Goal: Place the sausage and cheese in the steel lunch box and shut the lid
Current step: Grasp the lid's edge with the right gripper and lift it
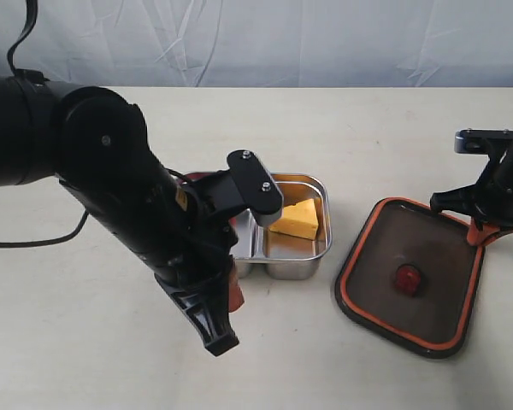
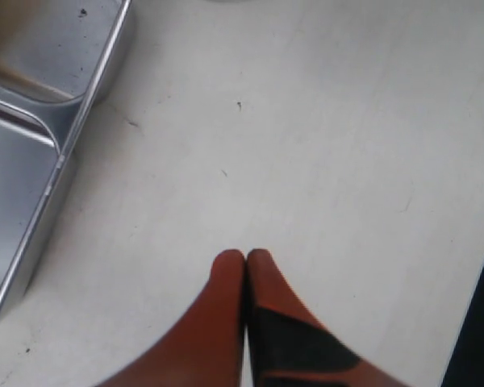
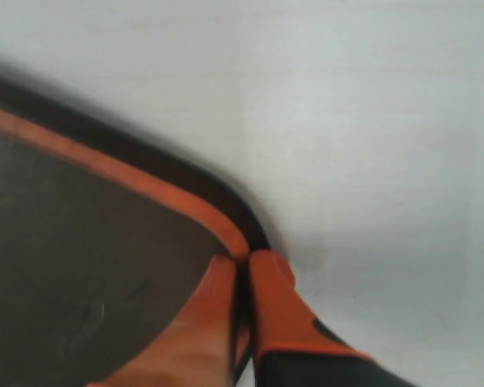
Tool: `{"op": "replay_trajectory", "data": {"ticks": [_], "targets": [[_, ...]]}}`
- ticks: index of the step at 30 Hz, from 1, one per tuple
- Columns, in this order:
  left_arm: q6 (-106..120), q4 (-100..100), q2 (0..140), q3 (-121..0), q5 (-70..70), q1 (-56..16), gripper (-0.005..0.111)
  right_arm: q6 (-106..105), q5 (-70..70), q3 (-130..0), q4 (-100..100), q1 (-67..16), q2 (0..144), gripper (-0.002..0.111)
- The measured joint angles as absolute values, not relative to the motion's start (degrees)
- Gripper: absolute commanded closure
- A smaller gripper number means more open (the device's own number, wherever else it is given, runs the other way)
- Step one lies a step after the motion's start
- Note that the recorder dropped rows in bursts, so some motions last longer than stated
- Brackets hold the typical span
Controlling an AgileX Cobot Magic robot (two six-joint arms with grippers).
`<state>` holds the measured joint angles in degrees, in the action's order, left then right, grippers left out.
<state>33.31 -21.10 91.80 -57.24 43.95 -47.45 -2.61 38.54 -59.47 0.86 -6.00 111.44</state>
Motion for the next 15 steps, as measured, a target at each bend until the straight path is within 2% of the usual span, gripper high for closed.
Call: {"op": "replay_trajectory", "data": {"ticks": [12, 15], "targets": [[36.0, -29.0, 91.8, -57.2, 42.3, -47.4, 0.107, -2.6, 40.4, -59.3, 0.9, -6.0, 107.6, 0.109], [37.5, -31.3, 91.8, -57.2, 42.3, -47.4, 0.101, -3.6, 40.4, -59.3, 1.7, -6.0, 104.8, 0.109]]}}
